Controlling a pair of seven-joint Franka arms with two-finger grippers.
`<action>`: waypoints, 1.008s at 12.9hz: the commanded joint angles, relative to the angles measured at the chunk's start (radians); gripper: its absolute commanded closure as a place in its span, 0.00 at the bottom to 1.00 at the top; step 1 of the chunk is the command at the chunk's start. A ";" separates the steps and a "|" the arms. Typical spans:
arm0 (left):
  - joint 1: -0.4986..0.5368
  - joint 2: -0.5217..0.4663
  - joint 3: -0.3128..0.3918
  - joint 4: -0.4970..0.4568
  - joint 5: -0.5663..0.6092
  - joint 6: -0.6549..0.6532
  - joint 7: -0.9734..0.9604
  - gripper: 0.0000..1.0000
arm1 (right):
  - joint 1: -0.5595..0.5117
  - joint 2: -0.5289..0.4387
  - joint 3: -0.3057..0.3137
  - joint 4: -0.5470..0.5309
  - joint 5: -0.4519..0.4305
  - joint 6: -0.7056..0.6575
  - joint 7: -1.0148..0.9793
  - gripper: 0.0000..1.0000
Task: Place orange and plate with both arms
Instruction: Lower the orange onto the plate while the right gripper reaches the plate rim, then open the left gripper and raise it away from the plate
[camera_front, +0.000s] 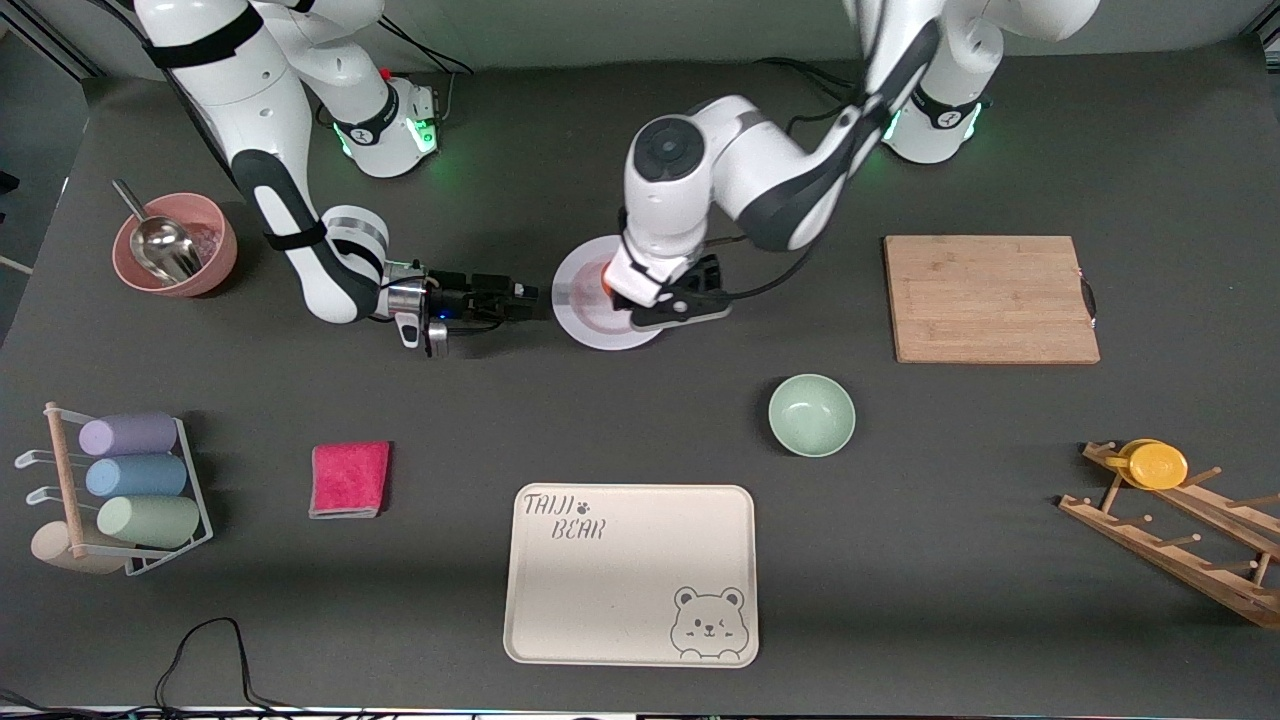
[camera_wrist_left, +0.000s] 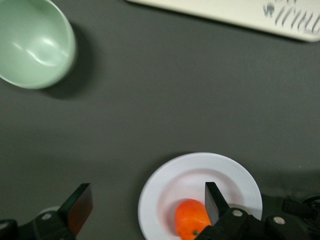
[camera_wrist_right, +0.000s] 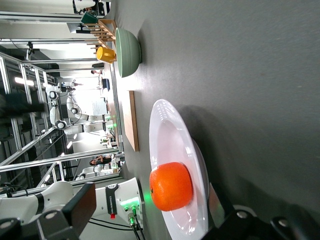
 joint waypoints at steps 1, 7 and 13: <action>0.158 -0.160 -0.008 -0.032 -0.003 -0.120 0.238 0.00 | 0.047 0.033 -0.004 -0.008 0.070 0.014 -0.120 0.00; 0.468 -0.279 -0.002 0.081 -0.002 -0.457 0.814 0.00 | 0.081 0.079 -0.006 -0.008 0.110 0.009 -0.255 0.00; 0.707 -0.352 0.020 0.088 -0.082 -0.485 1.137 0.00 | 0.093 0.102 -0.004 -0.008 0.144 -0.007 -0.346 0.00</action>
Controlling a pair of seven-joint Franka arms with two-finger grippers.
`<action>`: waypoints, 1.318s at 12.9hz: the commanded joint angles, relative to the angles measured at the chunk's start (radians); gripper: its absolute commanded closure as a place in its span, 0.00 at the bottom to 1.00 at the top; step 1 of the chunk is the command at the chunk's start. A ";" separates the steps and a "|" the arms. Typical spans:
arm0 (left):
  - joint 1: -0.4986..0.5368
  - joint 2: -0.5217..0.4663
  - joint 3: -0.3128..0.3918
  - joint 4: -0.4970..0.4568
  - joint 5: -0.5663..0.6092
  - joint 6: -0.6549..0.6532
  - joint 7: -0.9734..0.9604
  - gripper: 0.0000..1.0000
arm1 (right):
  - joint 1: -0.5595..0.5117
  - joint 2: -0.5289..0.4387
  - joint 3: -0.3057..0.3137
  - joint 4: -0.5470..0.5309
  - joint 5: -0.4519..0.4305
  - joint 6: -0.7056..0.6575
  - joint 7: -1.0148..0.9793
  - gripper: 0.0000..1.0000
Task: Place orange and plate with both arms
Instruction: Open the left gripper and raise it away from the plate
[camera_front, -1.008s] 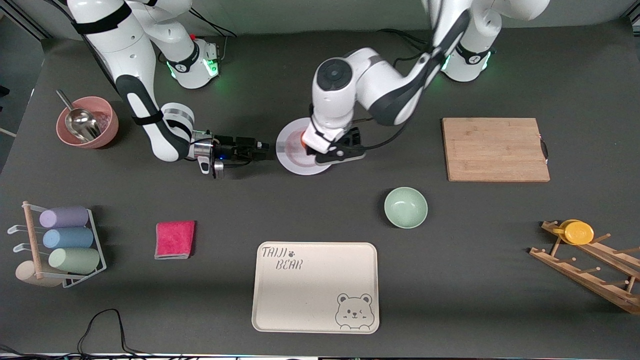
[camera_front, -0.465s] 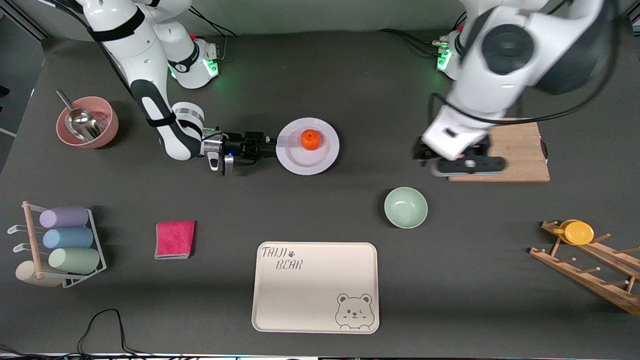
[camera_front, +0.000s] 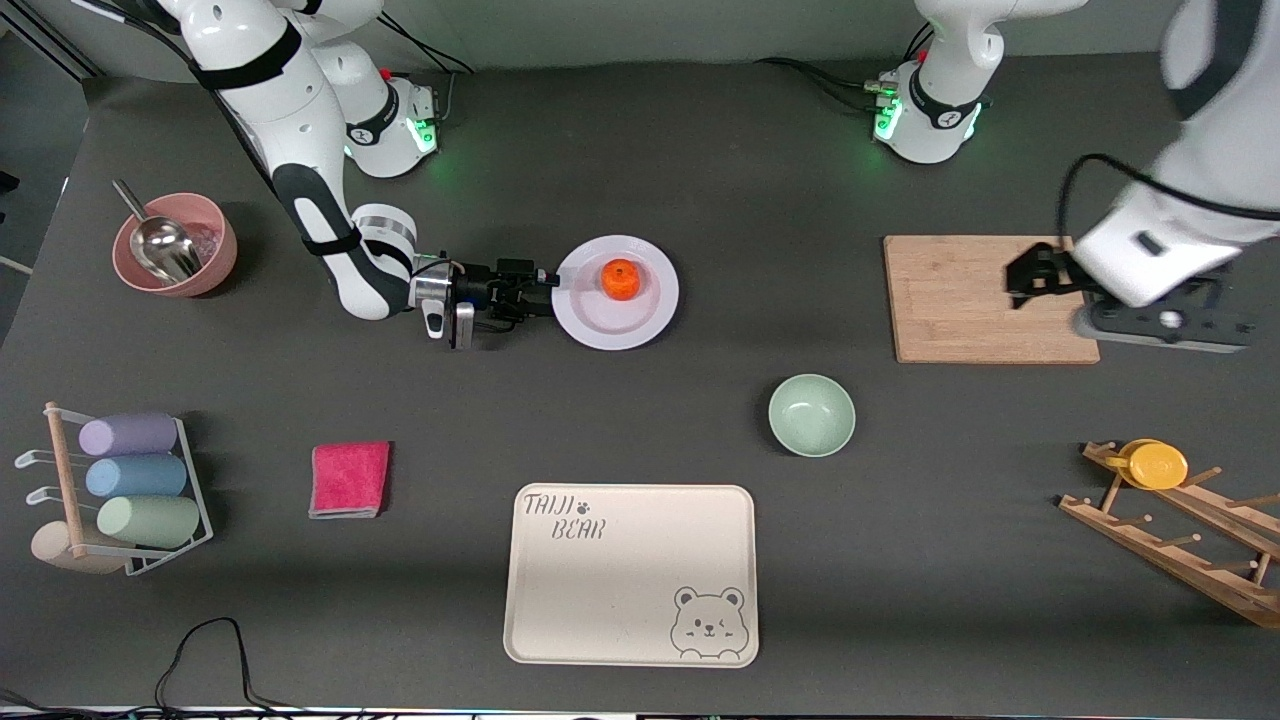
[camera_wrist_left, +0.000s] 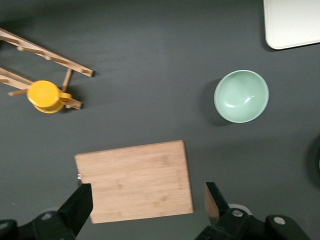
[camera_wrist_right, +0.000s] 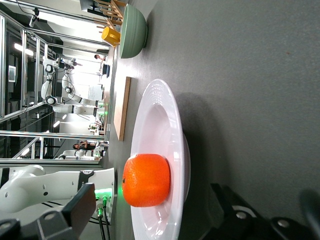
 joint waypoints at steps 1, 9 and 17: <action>0.053 -0.072 -0.007 -0.051 -0.027 -0.009 0.052 0.00 | 0.020 0.039 -0.004 0.003 0.036 -0.012 -0.052 0.00; 0.059 -0.139 -0.004 -0.082 -0.028 -0.018 0.017 0.00 | 0.052 0.054 -0.004 0.020 0.076 -0.012 -0.085 0.00; 0.059 -0.136 -0.004 -0.089 -0.027 -0.026 0.016 0.00 | 0.044 0.052 -0.004 0.041 0.070 -0.027 -0.077 0.00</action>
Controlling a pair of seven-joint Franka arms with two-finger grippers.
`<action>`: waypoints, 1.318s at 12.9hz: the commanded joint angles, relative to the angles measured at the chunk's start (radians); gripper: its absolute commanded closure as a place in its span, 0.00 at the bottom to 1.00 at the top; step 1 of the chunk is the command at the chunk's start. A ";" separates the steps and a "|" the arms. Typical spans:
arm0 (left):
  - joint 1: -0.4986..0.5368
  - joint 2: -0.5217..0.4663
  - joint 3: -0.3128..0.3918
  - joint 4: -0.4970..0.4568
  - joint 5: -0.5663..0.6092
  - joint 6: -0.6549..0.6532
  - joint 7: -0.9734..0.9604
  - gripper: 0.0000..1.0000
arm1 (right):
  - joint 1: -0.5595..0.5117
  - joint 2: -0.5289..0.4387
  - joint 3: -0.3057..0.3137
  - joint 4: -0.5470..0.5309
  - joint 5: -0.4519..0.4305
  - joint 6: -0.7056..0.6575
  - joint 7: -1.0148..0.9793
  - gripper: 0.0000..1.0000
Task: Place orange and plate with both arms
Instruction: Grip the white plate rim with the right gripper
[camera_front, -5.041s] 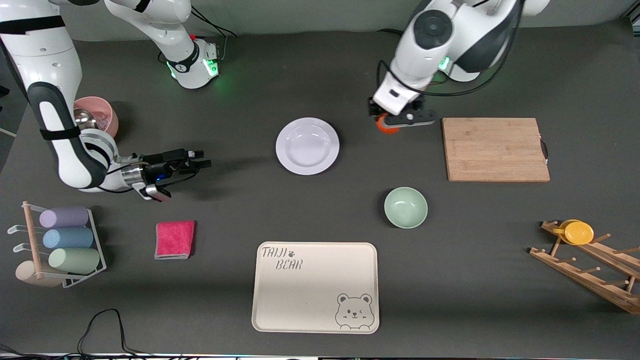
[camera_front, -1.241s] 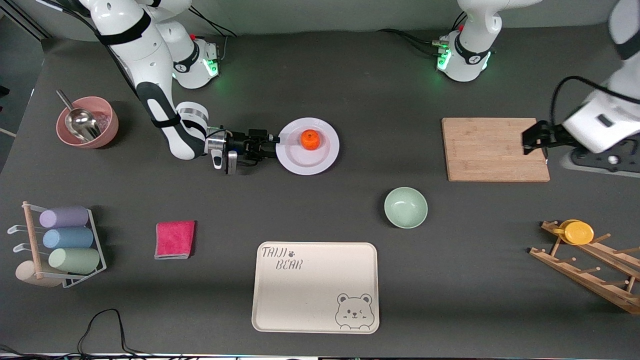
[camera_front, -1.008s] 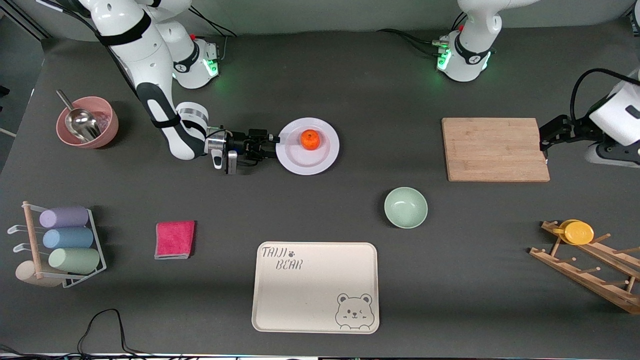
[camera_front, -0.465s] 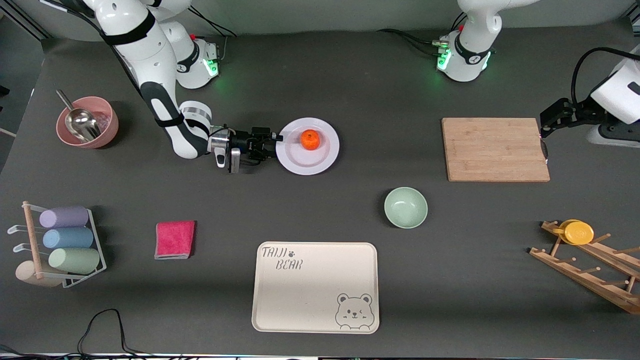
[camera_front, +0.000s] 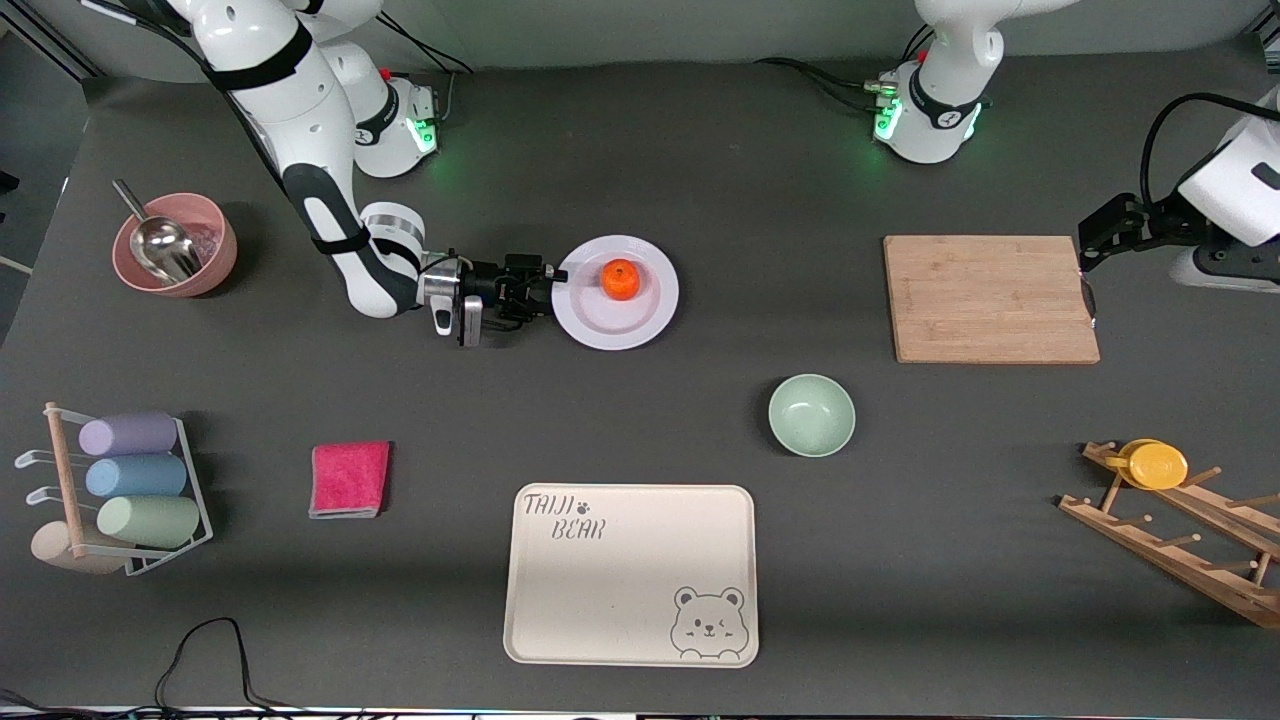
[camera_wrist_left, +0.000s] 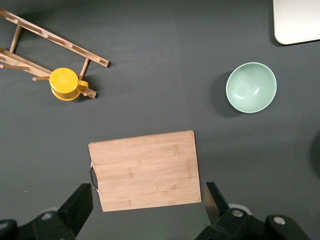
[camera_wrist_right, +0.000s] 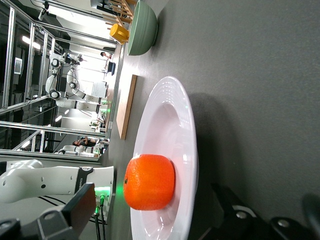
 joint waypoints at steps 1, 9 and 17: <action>0.006 -0.025 -0.002 -0.020 -0.007 0.002 -0.012 0.00 | 0.010 0.041 -0.003 0.039 0.026 -0.017 0.011 0.00; -0.133 -0.019 0.153 -0.019 -0.002 0.014 0.000 0.00 | 0.007 0.017 -0.007 0.036 0.012 -0.051 0.077 0.00; -0.172 -0.017 0.197 -0.034 0.002 0.012 -0.010 0.00 | 0.012 0.006 -0.009 0.037 0.013 -0.063 0.195 0.00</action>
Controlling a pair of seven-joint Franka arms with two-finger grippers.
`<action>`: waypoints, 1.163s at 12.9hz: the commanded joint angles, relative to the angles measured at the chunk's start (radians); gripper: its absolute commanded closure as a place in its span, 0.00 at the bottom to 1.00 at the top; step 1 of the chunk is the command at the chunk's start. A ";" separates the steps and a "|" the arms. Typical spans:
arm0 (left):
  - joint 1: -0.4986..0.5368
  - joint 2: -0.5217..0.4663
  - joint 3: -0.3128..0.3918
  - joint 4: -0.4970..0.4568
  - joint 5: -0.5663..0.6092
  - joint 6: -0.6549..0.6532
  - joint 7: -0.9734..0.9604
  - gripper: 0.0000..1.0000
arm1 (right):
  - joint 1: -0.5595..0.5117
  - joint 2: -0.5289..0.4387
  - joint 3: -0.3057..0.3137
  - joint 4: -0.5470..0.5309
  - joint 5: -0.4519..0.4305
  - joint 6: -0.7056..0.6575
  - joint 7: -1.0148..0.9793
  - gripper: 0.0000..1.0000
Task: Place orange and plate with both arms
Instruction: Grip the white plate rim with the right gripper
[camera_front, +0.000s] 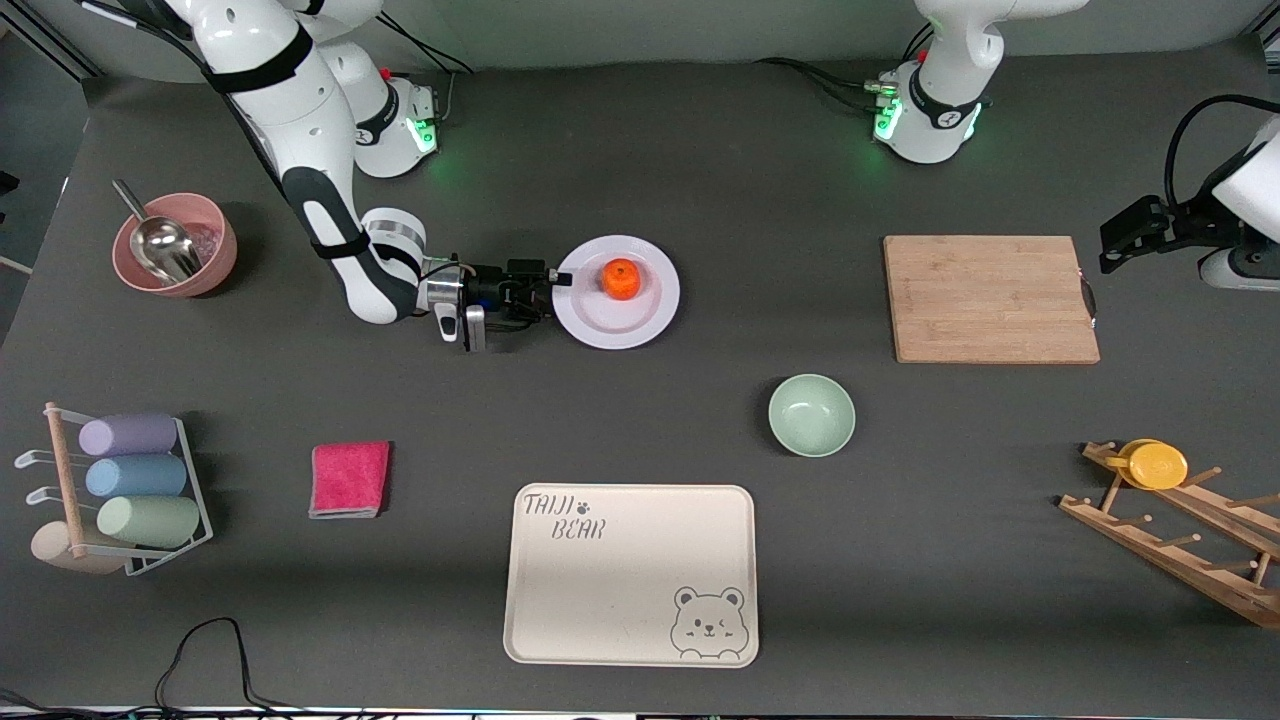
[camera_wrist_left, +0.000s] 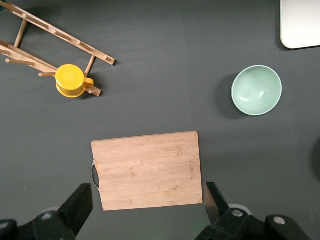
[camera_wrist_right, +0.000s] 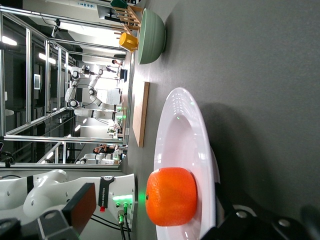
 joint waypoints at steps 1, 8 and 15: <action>-0.021 -0.017 0.019 -0.040 0.002 0.017 -0.011 0.00 | 0.014 -0.005 -0.008 0.004 0.013 -0.002 0.055 0.01; -0.015 -0.015 0.022 -0.042 0.010 0.013 -0.011 0.00 | 0.017 0.039 -0.006 0.002 0.013 0.004 -0.129 0.65; -0.011 -0.020 0.030 -0.023 -0.001 -0.016 -0.003 0.00 | 0.007 0.088 -0.006 0.007 0.012 -0.021 -0.166 1.00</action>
